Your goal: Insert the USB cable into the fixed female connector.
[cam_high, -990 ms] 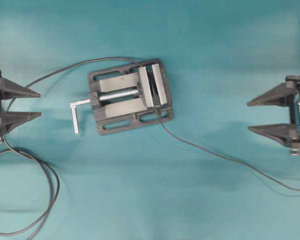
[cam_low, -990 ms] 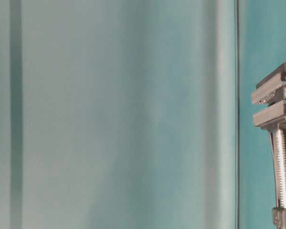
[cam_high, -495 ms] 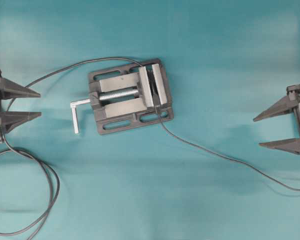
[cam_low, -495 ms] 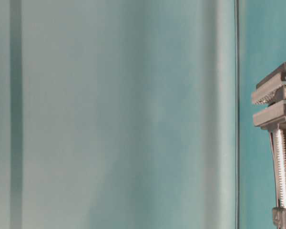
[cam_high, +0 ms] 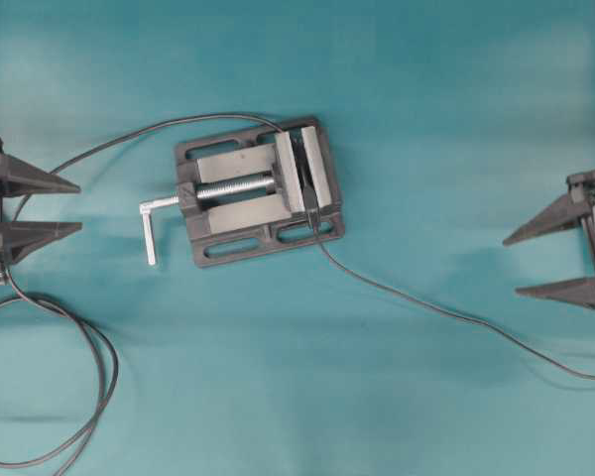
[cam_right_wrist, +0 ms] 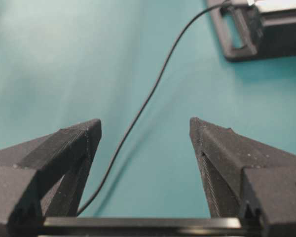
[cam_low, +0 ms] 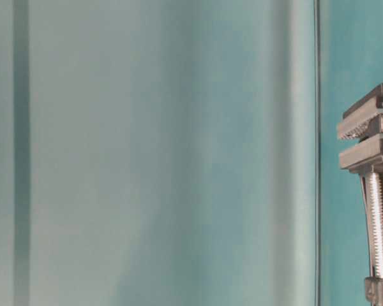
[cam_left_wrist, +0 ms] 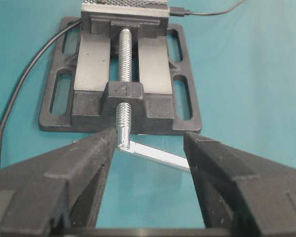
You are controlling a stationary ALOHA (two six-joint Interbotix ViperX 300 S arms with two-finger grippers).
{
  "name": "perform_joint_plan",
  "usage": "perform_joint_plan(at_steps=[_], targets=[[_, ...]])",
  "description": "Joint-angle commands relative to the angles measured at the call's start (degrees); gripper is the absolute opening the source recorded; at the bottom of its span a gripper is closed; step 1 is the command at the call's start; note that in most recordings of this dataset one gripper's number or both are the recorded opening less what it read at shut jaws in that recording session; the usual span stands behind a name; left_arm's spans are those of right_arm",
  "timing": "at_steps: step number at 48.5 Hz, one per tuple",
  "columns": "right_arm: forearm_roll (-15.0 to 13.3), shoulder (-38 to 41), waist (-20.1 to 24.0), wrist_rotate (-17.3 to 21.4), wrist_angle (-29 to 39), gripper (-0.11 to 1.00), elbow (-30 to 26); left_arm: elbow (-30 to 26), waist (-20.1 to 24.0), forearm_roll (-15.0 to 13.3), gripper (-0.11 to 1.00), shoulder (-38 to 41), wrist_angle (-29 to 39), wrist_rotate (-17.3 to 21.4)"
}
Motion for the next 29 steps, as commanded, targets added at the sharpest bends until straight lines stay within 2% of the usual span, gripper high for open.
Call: perform_joint_plan(at_steps=[1,29], targets=[[-0.35,0.26,-0.09,0.00,1.23,0.78,-0.70,-0.53,-0.09,0.18,0.70,0.26,-0.18,0.79],[-0.79,0.26,-0.09,-0.26,3.69,0.78,-1.58,-0.53,-0.09,0.18,0.70,0.35,-0.26,0.79]])
